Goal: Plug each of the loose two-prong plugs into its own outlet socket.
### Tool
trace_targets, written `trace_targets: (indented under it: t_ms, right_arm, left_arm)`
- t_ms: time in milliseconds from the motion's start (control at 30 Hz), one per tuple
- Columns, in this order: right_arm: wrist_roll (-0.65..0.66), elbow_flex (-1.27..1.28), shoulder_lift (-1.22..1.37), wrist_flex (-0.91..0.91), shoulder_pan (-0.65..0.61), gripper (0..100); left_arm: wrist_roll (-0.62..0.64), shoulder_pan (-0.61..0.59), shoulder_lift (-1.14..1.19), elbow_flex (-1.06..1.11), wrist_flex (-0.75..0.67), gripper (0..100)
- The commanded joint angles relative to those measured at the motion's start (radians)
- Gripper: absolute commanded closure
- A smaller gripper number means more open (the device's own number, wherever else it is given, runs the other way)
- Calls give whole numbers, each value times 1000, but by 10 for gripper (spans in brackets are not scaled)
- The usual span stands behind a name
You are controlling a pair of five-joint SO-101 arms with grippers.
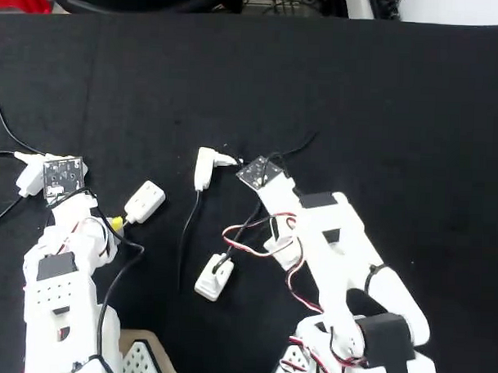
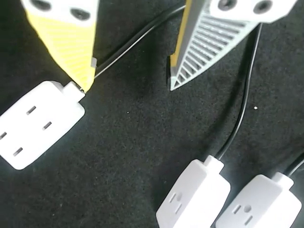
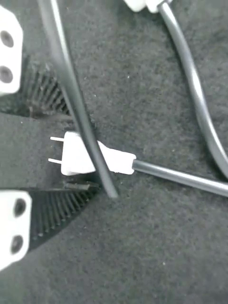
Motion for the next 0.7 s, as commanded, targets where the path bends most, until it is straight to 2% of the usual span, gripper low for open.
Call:
trace_targets:
  t_ms: [0,300,533,667]
  right_arm:
    - [-5,-15,10,-18,11,835]
    - [-6,-127,154,-8,12,837]
    - [-9,-125,154,-3,15,981]
    - [-9,-125,153,-3,15,987]
  left_arm:
    - [-8,4,-14,-5,0,751]
    - [-8,4,-14,-4,0,751]
    - [-8,4,-14,-4,0,751]
    - [-8,4,-14,-4,0,751]
